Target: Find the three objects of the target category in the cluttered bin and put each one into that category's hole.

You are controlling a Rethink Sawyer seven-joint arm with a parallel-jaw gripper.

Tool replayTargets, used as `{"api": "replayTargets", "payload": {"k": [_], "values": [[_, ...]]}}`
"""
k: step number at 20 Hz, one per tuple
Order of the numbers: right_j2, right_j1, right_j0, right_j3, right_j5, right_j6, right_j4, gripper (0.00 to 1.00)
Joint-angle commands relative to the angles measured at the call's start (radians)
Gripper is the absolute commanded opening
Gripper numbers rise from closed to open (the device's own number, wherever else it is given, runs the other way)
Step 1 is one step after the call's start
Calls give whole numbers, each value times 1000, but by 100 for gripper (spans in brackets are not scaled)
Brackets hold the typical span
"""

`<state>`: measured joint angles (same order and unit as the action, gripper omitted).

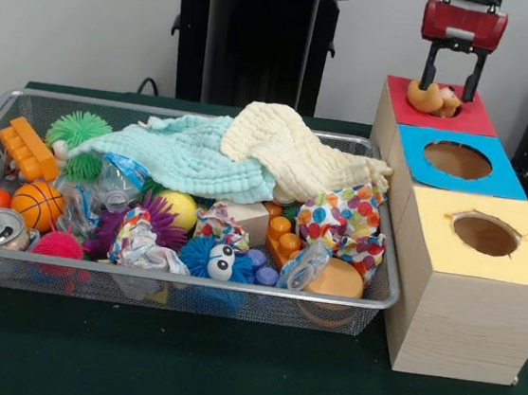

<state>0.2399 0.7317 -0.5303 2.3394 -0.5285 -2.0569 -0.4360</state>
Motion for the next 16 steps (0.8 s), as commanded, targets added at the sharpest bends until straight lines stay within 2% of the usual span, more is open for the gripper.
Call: {"api": "replayTargets", "payload": {"k": [1, 16], "values": [[-88, -3, 44, 16, 51, -260, 0, 0], [-80, 39, 36, 19, 100, -223, -14, 0]]}}
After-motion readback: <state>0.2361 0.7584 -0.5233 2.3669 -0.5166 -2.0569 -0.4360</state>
